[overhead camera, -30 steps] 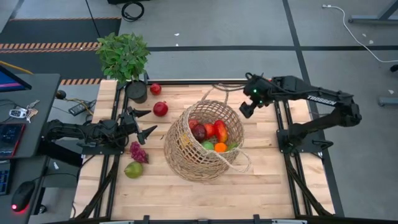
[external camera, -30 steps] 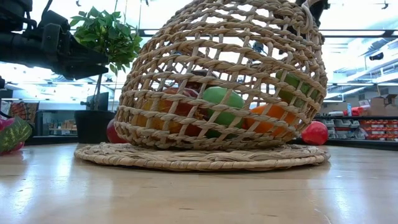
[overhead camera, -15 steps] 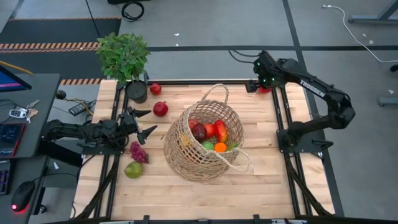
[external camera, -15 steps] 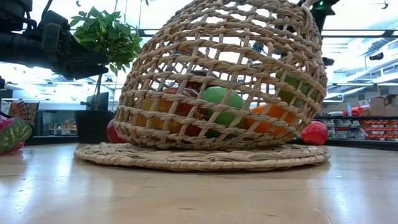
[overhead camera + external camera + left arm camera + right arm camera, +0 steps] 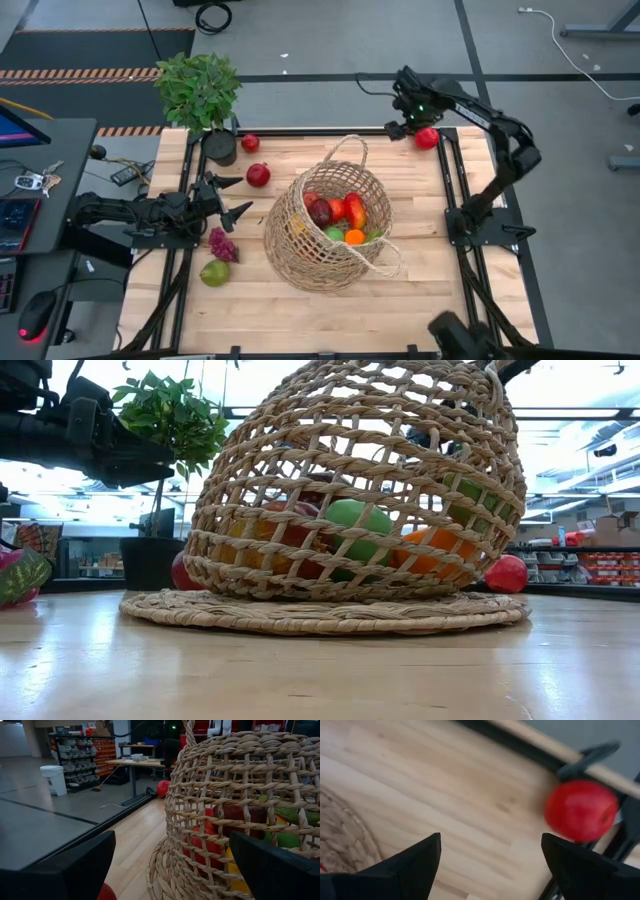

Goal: Build produce basket
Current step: Put the red apple into the brown basket

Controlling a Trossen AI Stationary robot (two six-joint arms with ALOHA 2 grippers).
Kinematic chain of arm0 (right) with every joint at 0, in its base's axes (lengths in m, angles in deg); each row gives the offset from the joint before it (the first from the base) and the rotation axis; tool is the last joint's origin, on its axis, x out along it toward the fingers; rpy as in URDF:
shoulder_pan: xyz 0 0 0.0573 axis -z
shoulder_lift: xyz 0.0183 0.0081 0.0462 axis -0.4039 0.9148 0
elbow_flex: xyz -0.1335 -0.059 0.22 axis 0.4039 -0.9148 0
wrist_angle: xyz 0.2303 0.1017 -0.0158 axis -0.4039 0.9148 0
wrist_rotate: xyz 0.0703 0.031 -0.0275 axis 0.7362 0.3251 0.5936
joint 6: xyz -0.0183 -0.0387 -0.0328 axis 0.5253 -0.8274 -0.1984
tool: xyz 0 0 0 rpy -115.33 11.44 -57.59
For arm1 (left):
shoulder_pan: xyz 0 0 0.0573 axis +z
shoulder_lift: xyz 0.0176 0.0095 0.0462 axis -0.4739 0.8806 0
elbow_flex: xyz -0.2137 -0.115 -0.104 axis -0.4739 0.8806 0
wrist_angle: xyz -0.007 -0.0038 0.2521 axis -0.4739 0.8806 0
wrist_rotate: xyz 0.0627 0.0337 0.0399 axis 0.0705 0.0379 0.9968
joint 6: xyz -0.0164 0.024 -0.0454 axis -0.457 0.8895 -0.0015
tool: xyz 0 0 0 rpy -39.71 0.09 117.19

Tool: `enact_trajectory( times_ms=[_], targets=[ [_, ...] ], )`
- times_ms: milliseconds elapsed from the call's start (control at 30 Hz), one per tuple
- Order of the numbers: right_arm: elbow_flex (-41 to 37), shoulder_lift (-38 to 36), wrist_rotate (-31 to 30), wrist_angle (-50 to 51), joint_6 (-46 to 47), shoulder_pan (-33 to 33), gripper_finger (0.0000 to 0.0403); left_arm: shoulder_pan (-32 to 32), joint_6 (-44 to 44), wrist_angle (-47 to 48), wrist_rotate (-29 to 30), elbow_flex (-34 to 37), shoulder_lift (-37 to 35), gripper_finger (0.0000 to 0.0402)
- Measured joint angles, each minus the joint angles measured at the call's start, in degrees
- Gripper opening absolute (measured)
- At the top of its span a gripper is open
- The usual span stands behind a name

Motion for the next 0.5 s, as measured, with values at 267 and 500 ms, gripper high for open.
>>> enact_trajectory(
  times_ms=[267,500],
  targets=[
    [10.4,11.1,-0.4,1.4,-2.9,7.6,0.0348,0.0,0.0,0.0,0.0,0.0,0.0,0.0398],
    [12.5,15.0,-2.4,-0.2,-3.4,12.4,0.0353,0.0,0.0,0.0,0.0,0.0,0.0,0.0398]
  ],
)
